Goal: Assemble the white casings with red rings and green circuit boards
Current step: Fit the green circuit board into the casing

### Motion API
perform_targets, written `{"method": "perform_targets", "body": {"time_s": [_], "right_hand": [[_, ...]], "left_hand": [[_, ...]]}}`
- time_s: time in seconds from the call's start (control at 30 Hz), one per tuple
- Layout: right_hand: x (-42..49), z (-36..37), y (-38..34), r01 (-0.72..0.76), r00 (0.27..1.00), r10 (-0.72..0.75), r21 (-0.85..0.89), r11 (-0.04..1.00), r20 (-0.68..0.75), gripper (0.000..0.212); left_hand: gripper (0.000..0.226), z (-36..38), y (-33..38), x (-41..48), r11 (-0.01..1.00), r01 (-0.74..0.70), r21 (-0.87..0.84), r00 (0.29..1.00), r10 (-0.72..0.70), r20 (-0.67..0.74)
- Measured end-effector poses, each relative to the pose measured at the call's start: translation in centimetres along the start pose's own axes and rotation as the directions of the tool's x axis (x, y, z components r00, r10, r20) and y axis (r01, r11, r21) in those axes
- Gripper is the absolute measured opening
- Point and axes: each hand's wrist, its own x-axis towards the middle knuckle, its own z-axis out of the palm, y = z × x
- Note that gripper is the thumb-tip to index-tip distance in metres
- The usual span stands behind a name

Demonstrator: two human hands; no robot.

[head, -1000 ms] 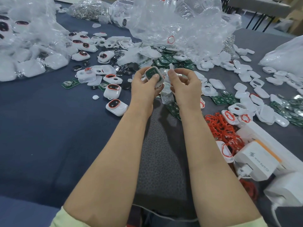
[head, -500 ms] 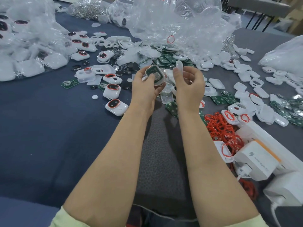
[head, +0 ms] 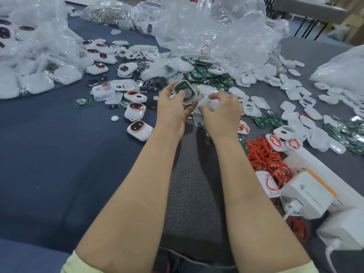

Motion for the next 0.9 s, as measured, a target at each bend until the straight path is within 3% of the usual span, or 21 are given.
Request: {"method": "perform_targets", "body": {"time_s": [0.13, 0.23, 0.9], "right_hand": [[-0.7, -0.3, -1.6, 0.16, 0.982, -0.135, 0.194, 0.968, -0.132, 0.021], [-1.1, -0.1, -2.2, 0.241, 0.97, -0.23, 0.193, 0.951, -0.077, 0.021], [-1.1, 0.2, -2.0, 0.25, 0.966, -0.237, 0.143, 0.958, -0.105, 0.02]], "left_hand": [[0.023, 0.1, -0.1, -0.2, 0.999, -0.021, 0.034, 1.0, 0.021, -0.01], [0.024, 0.2, -0.1, -0.3, 0.998, -0.023, 0.051, 1.0, 0.023, 0.0], [0.02, 0.3, -0.2, -0.4, 0.998, -0.024, 0.057, 1.0, 0.024, -0.005]]}}
